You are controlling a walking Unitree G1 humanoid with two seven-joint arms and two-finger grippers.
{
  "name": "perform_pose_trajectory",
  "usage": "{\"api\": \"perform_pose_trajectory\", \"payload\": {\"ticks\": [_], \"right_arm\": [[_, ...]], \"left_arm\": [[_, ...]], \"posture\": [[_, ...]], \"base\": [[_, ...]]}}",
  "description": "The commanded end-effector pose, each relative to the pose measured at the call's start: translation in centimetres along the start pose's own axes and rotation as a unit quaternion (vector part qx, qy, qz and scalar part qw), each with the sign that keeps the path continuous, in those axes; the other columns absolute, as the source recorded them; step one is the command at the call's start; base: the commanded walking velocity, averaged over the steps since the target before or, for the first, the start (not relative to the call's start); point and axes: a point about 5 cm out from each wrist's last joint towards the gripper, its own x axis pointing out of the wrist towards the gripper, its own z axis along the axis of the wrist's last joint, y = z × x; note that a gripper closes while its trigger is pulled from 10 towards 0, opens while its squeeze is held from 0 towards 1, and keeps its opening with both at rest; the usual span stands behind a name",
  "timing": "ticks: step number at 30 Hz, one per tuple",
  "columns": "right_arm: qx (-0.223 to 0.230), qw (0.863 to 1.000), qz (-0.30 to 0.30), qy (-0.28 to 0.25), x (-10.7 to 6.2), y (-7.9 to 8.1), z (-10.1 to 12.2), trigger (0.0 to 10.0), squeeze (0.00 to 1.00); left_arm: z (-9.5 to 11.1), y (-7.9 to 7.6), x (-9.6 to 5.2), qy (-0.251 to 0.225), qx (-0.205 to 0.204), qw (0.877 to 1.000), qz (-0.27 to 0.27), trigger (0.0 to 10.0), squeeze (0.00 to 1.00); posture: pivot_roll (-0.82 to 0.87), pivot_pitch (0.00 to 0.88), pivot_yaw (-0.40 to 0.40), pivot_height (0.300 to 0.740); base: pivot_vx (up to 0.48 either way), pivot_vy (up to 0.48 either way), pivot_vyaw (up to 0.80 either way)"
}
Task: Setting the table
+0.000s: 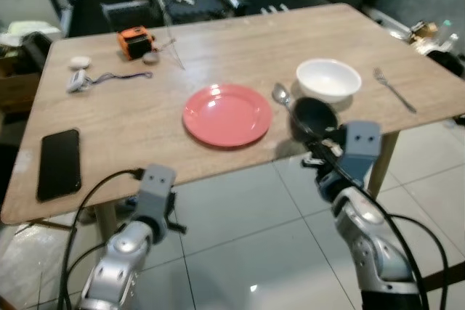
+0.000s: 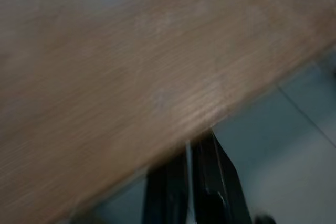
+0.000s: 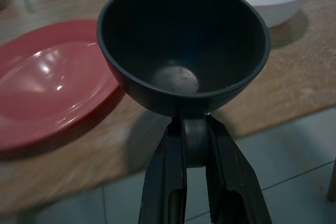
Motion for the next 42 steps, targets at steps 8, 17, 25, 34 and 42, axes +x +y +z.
{"api": "perform_pose_trajectory", "payload": {"ticks": [8, 17, 25, 34, 42], "right_arm": [[0.0, 1.0, -0.009, -0.001, -0.2, -0.4, 0.0, 10.0, 0.0], [0.001, 1.0, -0.009, -0.002, -0.2, -0.3, 0.0, 10.0, 0.0], [0.001, 1.0, -0.008, -0.003, -0.1, -0.4, 0.1, 10.0, 0.0], [0.0, 1.0, -0.008, -0.001, -0.1, -0.4, 0.0, 10.0, 0.0], [-0.002, 1.0, -0.008, 0.001, -0.2, -0.4, -0.1, 10.0, 0.0]], "left_arm": [[0.3, -0.4, 0.1, -0.005, 0.009, 1.0, -0.008, 10.0, 0.0], [0.5, -0.6, 0.0, -0.008, 0.009, 1.0, -0.013, 10.0, 0.0], [0.5, -0.6, 0.1, -0.008, 0.009, 1.0, -0.012, 10.0, 0.0], [0.1, -0.6, -0.1, -0.005, 0.009, 1.0, -0.014, 10.0, 0.0], [-1.3, -1.3, -1.3, 0.015, 0.057, 0.996, -0.064, 10.0, 0.0]], "posture": [[-0.03, 0.193, 0.06, 0.74], [-0.03, 0.191, 0.061, 0.74], [-0.03, 0.191, 0.061, 0.74], [-0.03, 0.195, 0.059, 0.74], [-0.03, 0.2, 0.062, 0.74]], "base": [[0.0, 0.0, 0.0], [0.0, 0.0, 0.0], [0.0, 0.0, 0.0], [0.0, 0.0, 0.0], [0.0, 0.0, 0.0]]}}
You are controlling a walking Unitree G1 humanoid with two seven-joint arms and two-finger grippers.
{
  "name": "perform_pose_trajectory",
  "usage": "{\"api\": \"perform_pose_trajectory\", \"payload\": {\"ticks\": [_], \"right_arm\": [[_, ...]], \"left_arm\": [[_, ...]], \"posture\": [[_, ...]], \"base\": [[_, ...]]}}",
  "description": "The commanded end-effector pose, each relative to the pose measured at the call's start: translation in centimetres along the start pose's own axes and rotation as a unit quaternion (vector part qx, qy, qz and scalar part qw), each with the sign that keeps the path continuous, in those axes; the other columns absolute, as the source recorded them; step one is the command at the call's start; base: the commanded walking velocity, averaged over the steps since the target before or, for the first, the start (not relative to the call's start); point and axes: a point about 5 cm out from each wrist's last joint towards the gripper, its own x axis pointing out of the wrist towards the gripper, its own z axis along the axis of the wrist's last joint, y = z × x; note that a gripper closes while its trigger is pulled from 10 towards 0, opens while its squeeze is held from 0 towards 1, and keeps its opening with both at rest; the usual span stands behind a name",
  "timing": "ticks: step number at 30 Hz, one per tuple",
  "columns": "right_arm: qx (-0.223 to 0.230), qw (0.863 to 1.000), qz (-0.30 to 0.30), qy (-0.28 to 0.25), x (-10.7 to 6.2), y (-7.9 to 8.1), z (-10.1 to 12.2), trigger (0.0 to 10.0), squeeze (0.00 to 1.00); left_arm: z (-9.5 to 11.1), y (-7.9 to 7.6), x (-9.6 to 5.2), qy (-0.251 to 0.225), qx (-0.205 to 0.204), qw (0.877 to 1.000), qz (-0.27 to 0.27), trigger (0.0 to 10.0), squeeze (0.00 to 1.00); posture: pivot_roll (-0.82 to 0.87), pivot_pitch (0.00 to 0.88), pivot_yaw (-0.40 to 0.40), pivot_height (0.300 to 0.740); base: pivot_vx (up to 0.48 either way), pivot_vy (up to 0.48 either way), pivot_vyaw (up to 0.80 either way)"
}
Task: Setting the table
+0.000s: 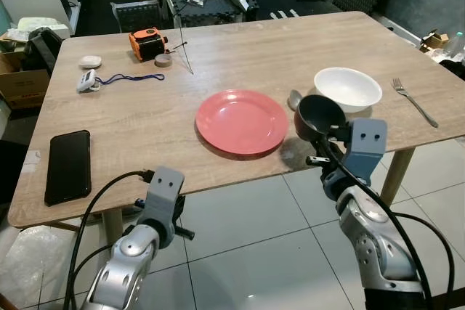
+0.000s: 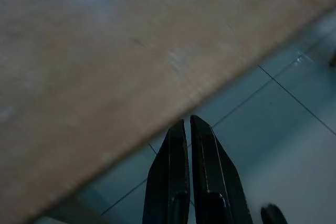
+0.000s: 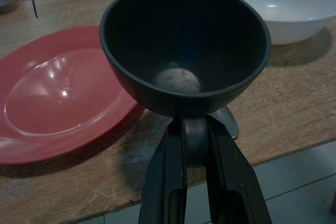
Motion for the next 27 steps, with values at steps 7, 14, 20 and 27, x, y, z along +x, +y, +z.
{"api": "perform_pose_trajectory", "payload": {"ticks": [7, 14, 20, 27], "right_arm": [[-0.001, 1.0, -0.004, 0.003, -0.2, -0.3, -0.1, 10.0, 0.0], [0.0, 1.0, -0.003, 0.002, -0.3, -0.3, -0.1, 10.0, 0.0], [-0.001, 1.0, -0.001, 0.005, -0.4, -0.3, -0.2, 10.0, 0.0], [-0.002, 1.0, 0.002, 0.007, -0.3, -0.2, -0.3, 10.0, 0.0]], "left_arm": [[-3.4, 1.0, -3.1, 0.028, 0.057, 0.996, -0.056, 10.0, 0.0], [-7.1, 3.1, -6.3, 0.075, 0.073, 0.991, -0.084, 10.0, 0.0], [-8.2, 3.5, -7.4, 0.093, 0.061, 0.991, -0.073, 10.0, 0.0], [-7.3, 3.4, -7.3, 0.064, 0.071, 0.993, -0.07, 10.0, 0.0]], "posture": [[-0.02, 0.204, 0.064, 0.74], [-0.02, 0.21, 0.059, 0.74], [-0.02, 0.208, 0.051, 0.74], [-0.02, 0.201, 0.047, 0.74]], "base": [[0.0, 0.0, 0.0], [0.0, 0.0, 0.0], [0.0, 0.0, 0.0], [0.0, 0.0, 0.0]]}}
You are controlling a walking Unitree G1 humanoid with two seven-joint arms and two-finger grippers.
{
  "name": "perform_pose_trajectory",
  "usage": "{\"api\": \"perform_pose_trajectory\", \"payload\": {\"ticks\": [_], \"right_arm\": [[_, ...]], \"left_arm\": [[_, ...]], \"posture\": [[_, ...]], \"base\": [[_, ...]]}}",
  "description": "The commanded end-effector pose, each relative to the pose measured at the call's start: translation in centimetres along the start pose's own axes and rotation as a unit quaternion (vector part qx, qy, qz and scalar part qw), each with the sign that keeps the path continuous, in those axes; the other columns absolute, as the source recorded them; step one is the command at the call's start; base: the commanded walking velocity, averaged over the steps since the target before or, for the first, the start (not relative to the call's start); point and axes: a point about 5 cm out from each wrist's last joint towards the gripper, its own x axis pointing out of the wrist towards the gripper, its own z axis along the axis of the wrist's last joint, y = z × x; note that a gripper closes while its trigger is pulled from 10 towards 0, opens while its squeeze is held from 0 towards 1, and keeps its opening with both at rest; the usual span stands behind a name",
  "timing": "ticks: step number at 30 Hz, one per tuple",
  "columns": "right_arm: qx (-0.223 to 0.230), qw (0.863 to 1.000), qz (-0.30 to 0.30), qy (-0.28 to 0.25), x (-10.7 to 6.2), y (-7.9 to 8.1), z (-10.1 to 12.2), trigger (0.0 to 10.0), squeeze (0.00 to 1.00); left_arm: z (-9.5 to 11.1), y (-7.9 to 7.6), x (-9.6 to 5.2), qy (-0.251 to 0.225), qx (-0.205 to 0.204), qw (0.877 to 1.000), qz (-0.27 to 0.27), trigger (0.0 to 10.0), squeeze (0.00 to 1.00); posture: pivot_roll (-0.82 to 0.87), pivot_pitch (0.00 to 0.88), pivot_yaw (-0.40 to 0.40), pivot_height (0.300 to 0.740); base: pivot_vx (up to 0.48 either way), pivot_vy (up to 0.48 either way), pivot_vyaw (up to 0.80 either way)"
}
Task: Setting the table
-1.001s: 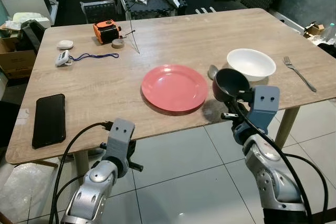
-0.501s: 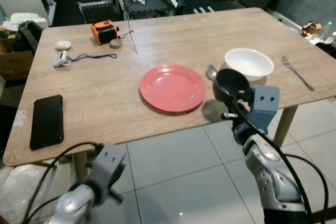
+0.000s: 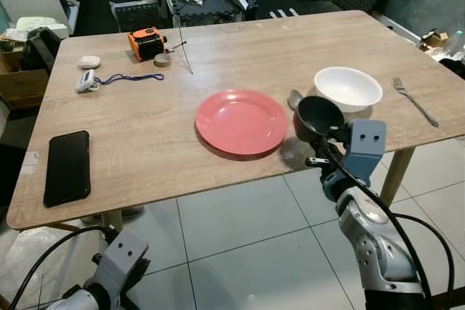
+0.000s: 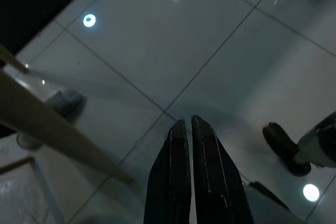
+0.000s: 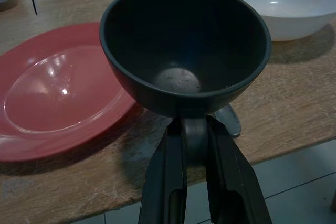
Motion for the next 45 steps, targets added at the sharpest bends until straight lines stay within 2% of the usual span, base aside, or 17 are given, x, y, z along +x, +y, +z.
{"api": "perform_pose_trajectory", "payload": {"ticks": [1, 7, 8, 9, 12, 15, 19, 22, 23, 27, 29, 32, 34, 35, 42, 43, 45], "right_arm": [[-0.003, 1.0, -0.003, 0.004, -0.2, -0.3, -0.2, 10.0, 0.0], [-0.003, 1.0, -0.003, 0.003, -0.2, -0.3, -0.2, 10.0, 0.0], [-0.001, 1.0, -0.002, 0.001, -0.1, -0.3, -0.2, 10.0, 0.0], [-0.001, 1.0, -0.002, -0.001, -0.1, -0.3, -0.2, 10.0, 0.0], [0.002, 1.0, 0.001, -0.005, -0.1, -0.2, 0.0, 10.0, 0.0], [0.007, 0.999, 0.031, -0.025, 0.0, 0.6, 1.0, 10.0, 0.0], [-0.003, 0.998, 0.051, -0.032, 0.3, 1.6, 1.7, 10.0, 0.0], [-0.096, 0.994, 0.042, -0.031, 1.8, 1.9, 2.1, 10.0, 0.0], [-0.14, 0.989, 0.019, -0.033, 2.9, 1.6, 2.5, 10.0, 0.0], [-0.172, 0.984, 0.0, -0.041, 4.6, 1.0, 3.7, 10.0, 0.0], [-0.171, 0.984, -0.002, -0.041, 4.9, 0.9, 3.9, 10.0, 0.0], [-0.172, 0.985, -0.003, -0.029, 5.5, 0.0, 4.4, 10.0, 0.0], [-0.168, 0.986, -0.017, -0.01, 5.8, -1.2, 4.2, 10.0, 0.0], [-0.168, 0.986, -0.017, -0.01, 5.8, -1.2, 4.2, 10.0, 0.0], [-0.146, 0.988, -0.048, 0.032, 6.1, -5.8, 4.0, 10.0, 0.0], [-0.133, 0.989, -0.056, 0.036, 5.9, -7.1, 4.0, 10.0, 0.0], [-0.129, 0.989, -0.057, 0.037, 5.8, -7.4, 4.1, 10.0, 0.0]], "left_arm": [[-0.3, -0.2, -0.3, 0.002, 0.0, 1.0, -0.004, 10.0, 0.0], [0.6, -0.2, -0.1, -0.021, 0.021, 1.0, -0.004, 10.0, 0.0], [2.3, -0.2, 0.0, -0.054, 0.034, 0.998, 0.0, 10.0, 0.0], [3.0, -0.1, 0.0, -0.067, 0.036, 0.997, 0.002, 10.0, 0.0], [3.8, -0.1, 0.1, -0.082, 0.037, 0.996, 0.003, 10.0, 0.0], [4.7, -0.4, 0.3, -0.096, 0.038, 0.995, -0.002, 10.0, 0.0], [4.7, -0.4, 0.5, -0.098, 0.036, 0.995, -0.001, 10.0, 0.0], [4.8, -0.7, 0.6, -0.101, 0.036, 0.994, -0.003, 10.0, 0.0], [5.0, -0.9, 0.7, -0.103, 0.035, 0.994, -0.004, 10.0, 0.0], [5.2, -1.1, 0.7, -0.105, 0.033, 0.994, -0.003, 10.0, 0.0], [5.2, -1.1, 0.7, -0.105, 0.032, 0.994, -0.003, 10.0, 0.0], [5.3, -1.3, 0.7, -0.106, 0.029, 0.994, -0.003, 10.0, 0.0], [5.4, -1.4, 0.6, -0.108, 0.027, 0.994, -0.004, 10.0, 0.0], [5.4, -1.4, 0.6, -0.108, 0.027, 0.994, -0.004, 10.0, 0.0], [5.7, -1.6, 0.6, -0.111, 0.024, 0.994, -0.011, 10.0, 0.0], [5.8, -1.7, 0.6, -0.11, 0.023, 0.994, -0.013, 10.0, 0.0], [5.8, -1.7, 0.6, -0.11, 0.023, 0.994, -0.013, 10.0, 0.0]], "posture": [[-0.02, 0.201, 0.047, 0.74], [-0.02, 0.193, 0.048, 0.74], [-0.01, 0.188, 0.047, 0.74], [-0.01, 0.188, 0.046, 0.74], [-0.01, 0.185, 0.045, 0.74], [0.0, 0.179, 0.045, 0.74], [-0.01, 0.18, 0.044, 0.74], [-0.02, 0.177, 0.039, 0.74], [-0.01, 0.178, 0.035, 0.74], [-0.01, 0.183, 0.026, 0.74], [-0.01, 0.185, 0.023, 0.74], [-0.01, 0.193, 0.018, 0.74], [-0.01, 0.199, 0.019, 0.74], [-0.01, 0.199, 0.019, 0.74], [-0.02, 0.227, 0.025, 0.74], [-0.02, 0.229, 0.026, 0.74], [-0.02, 0.229, 0.026, 0.74]], "base": [[0.0, 0.0, 0.0], [0.0, 0.0, 0.0], [0.0, 0.0, 0.0], [0.0, 0.0, 0.0], [0.0, 0.0, 0.0], [0.0, 0.0, 0.0], [0.0, 0.0, 0.0], [0.0, 0.0, 0.0], [0.0, 0.0, 0.0], [0.0, 0.0, 0.0], [0.0, 0.0, 0.0], [0.0, 0.0, 0.0], [0.0, 0.0, 0.0], [0.0, 0.0, 0.0], [0.0, 0.0, 0.0], [0.0, 0.0, 0.0], [0.0, 0.0, 0.0]]}}
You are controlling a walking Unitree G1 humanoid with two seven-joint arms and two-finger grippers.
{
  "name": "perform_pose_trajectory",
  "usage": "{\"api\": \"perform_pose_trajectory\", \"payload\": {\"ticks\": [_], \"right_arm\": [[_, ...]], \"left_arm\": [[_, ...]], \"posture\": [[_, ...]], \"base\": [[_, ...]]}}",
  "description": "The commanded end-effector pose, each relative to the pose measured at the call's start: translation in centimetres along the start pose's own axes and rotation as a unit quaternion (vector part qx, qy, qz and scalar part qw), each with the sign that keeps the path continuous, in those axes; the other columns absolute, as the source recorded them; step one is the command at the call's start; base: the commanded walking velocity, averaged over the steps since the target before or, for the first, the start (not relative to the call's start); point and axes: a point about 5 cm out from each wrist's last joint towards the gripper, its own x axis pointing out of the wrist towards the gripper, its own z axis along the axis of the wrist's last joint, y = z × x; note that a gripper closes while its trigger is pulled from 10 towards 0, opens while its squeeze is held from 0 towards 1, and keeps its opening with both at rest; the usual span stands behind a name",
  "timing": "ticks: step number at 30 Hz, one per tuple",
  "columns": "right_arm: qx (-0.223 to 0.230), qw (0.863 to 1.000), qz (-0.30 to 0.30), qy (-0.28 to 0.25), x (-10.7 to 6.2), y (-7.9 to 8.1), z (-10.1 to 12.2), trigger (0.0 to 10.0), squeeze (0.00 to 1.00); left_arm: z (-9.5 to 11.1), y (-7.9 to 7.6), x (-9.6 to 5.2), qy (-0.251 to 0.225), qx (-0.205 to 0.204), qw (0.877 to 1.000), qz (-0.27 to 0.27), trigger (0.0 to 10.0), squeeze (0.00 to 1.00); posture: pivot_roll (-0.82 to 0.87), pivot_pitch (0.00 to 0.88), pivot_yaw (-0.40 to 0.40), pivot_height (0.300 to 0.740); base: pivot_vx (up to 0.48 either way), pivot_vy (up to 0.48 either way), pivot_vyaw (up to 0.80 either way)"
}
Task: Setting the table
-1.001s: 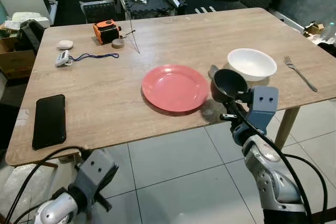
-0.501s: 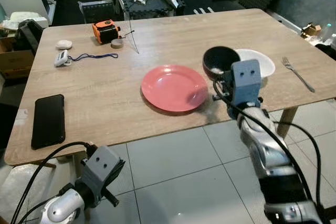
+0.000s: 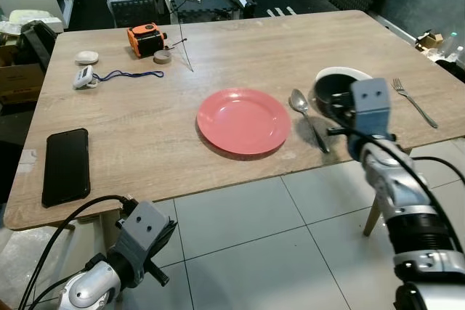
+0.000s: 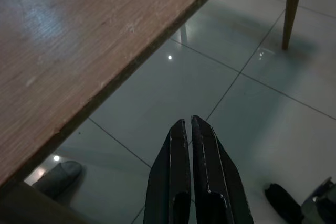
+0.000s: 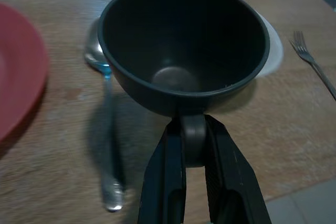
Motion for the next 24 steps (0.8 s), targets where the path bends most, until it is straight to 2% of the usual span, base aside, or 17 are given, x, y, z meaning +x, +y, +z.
{"api": "perform_pose_trajectory", "payload": {"ticks": [1, 4, 7, 10, 12, 14, 18, 21, 24], "right_arm": [[0.015, 1.0, -0.004, 0.003, -0.2, -1.2, -0.3, 10.0, 0.0], [0.035, 0.999, 0.003, -0.002, -0.7, -2.5, -0.3, 10.0, 0.0], [0.041, 0.999, 0.012, -0.006, -1.0, -2.8, -0.3, 10.0, 0.0], [0.046, 0.999, 0.024, -0.003, -1.3, -2.8, -0.5, 10.0, 0.0], [0.017, 0.997, 0.07, 0.013, -2.1, -2.2, -1.5, 10.0, 0.0], [0.016, 0.996, 0.083, 0.023, -2.4, -1.9, -2.4, 10.0, 0.0], [-0.015, 0.998, 0.055, 0.022, -2.2, -2.3, -2.9, 10.0, 0.0], [-0.02, 0.998, 0.056, 0.021, -2.2, -2.3, -2.9, 10.0, 0.0], [-0.015, 0.999, 0.029, 0.008, -2.1, -2.7, -2.7, 10.0, 0.0]], "left_arm": [[-0.5, -0.5, -0.2, 0.013, -0.007, 1.0, -0.012, 10.0, 0.0], [-0.5, -0.6, -0.2, 0.014, -0.006, 1.0, -0.015, 10.0, 0.0], [-0.4, -0.6, -0.2, 0.015, -0.006, 1.0, -0.016, 10.0, 0.0], [-0.4, -0.6, -0.1, 0.015, -0.006, 1.0, -0.017, 10.0, 0.0], [-0.4, -0.5, -0.1, 0.015, -0.005, 1.0, -0.018, 10.0, 0.0], [-0.3, -0.5, -0.1, 0.016, -0.005, 1.0, -0.018, 10.0, 0.0], [-0.3, -0.5, 0.0, 0.016, -0.004, 1.0, -0.018, 10.0, 0.0], [-0.3, -0.5, 0.0, 0.015, -0.004, 1.0, -0.019, 10.0, 0.0], [-0.2, -0.5, 0.0, 0.015, -0.005, 1.0, -0.019, 10.0, 0.0]], "posture": [[-0.02, 0.236, 0.031, 0.74], [-0.02, 0.24, 0.035, 0.74], [-0.02, 0.241, 0.037, 0.74], [-0.02, 0.243, 0.038, 0.74], [-0.01, 0.244, 0.041, 0.74], [-0.02, 0.244, 0.04, 0.74], [-0.01, 0.244, 0.041, 0.74], [-0.01, 0.244, 0.041, 0.74], [-0.01, 0.243, 0.042, 0.74]], "base": [[0.0, 0.0, 0.0], [0.0, 0.0, 0.0], [0.0, 0.0, 0.0], [0.0, 0.0, 0.0], [0.0, 0.0, 0.0], [0.0, 0.0, 0.0], [0.0, 0.0, 0.0], [0.0, 0.0, 0.0], [0.0, 0.0, 0.0]]}}
